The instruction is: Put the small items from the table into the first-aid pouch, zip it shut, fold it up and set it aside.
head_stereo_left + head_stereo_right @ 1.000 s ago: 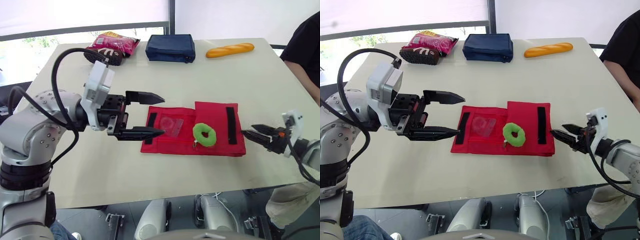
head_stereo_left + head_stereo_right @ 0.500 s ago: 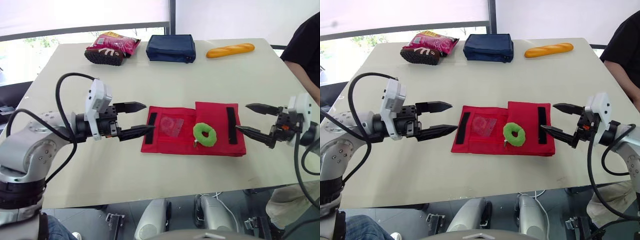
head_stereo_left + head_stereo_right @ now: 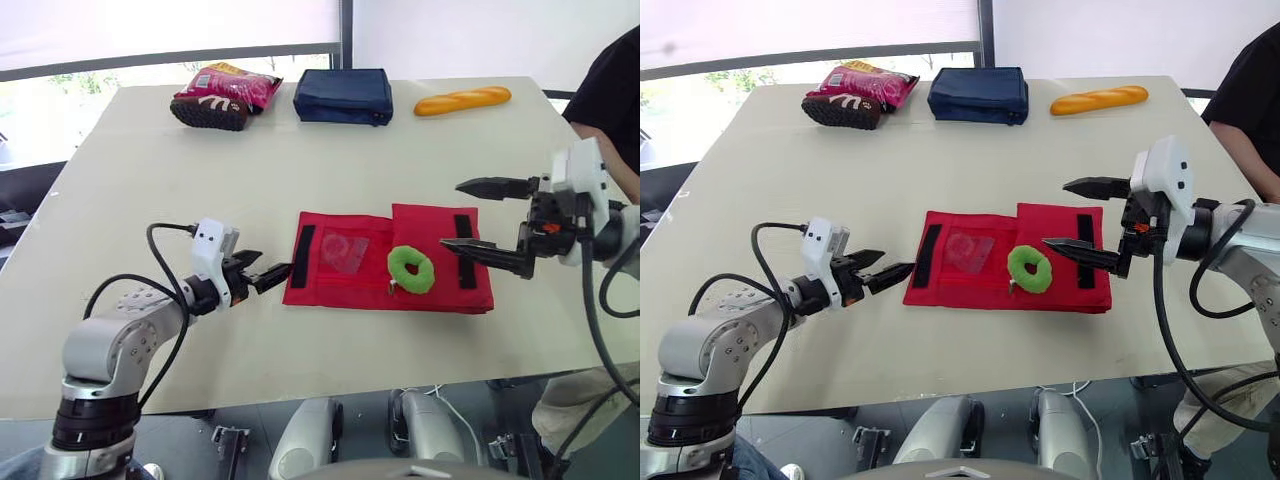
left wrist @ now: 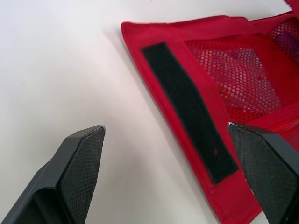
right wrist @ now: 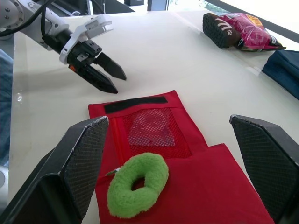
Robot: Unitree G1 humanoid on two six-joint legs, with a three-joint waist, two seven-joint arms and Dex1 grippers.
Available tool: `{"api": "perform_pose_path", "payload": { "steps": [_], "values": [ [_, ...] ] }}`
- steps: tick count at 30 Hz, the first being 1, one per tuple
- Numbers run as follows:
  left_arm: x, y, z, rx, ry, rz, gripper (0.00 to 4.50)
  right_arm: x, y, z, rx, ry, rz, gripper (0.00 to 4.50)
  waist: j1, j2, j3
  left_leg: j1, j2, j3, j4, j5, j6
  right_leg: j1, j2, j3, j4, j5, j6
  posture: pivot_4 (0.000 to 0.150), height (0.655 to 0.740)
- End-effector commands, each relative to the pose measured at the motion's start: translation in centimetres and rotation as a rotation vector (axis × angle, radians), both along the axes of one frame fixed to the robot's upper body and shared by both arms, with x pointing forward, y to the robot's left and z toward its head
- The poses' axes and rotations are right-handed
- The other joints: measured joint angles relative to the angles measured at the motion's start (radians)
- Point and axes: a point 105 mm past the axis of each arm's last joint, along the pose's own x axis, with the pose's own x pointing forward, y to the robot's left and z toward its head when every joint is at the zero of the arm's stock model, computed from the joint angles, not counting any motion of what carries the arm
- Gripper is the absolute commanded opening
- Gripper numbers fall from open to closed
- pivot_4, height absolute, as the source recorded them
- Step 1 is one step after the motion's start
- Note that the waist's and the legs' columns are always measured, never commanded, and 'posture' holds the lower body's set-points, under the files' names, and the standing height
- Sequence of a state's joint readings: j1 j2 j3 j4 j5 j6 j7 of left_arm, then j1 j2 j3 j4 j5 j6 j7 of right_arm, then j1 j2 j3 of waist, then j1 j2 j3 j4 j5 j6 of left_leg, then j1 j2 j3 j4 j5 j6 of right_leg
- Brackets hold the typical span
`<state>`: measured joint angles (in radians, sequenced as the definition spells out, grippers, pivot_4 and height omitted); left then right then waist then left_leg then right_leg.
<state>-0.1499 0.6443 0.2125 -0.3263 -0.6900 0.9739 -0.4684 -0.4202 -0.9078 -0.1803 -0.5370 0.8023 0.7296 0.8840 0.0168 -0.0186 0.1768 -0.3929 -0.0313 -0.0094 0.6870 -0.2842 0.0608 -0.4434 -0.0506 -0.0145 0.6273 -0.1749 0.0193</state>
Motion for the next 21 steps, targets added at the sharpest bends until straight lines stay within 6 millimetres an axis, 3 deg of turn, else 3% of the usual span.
{"api": "perform_pose_path", "payload": {
  "steps": [1, 5, 16, 19, 21],
  "values": [
    [0.1, -1.4, -1.1, -0.053, 0.053, -0.004, 4.50, -0.6, 0.1, 0.7, -0.003, -0.046, -0.002, 4.44, 0.002, 0.000, 0.000, 0.000, 0.000, 0.000, 0.000, 0.000, 0.000, 0.000, 0.000, 0.000, 0.000, 0.000, 0.000, 0.150, 0.7397],
    [-0.3, -3.7, -1.8, -0.143, 0.120, -0.068, 4.50, -0.6, 0.1, 0.6, -0.009, -0.051, -0.012, 4.44, 0.012, 0.002, -0.002, 0.001, -0.001, 0.000, 0.000, 0.000, 0.000, 0.001, -0.001, 0.000, 0.000, 0.000, 0.000, 0.150, 0.7397],
    [-0.8, -5.7, -2.0, -0.427, 0.301, -0.163, 4.50, -1.3, 0.5, -0.2, -0.009, -0.065, 0.003, 4.44, 0.024, 0.002, -0.003, 0.001, -0.002, 0.000, 0.002, 0.000, 0.000, 0.002, -0.002, -0.001, 0.000, 0.001, 0.001, 0.150, 0.7397],
    [-0.2, -5.3, -1.8, -0.509, 0.328, -0.130, 3.67, -1.4, 0.6, -0.2, -0.011, -0.070, 0.011, 4.50, 0.024, 0.002, -0.003, 0.002, -0.002, 0.000, 0.002, 0.000, 0.000, 0.003, -0.001, -0.001, 0.000, 0.001, 0.001, 0.150, 0.7397],
    [0.3, -4.8, -1.2, -0.556, 0.319, -0.115, 2.72, -1.4, 0.7, -0.1, -0.011, -0.074, 0.016, 4.50, 0.023, 0.002, -0.003, 0.002, -0.002, 0.000, 0.002, 0.000, 0.000, 0.003, -0.001, -0.001, 0.000, 0.001, 0.001, 0.150, 0.7397]
  ]
}}
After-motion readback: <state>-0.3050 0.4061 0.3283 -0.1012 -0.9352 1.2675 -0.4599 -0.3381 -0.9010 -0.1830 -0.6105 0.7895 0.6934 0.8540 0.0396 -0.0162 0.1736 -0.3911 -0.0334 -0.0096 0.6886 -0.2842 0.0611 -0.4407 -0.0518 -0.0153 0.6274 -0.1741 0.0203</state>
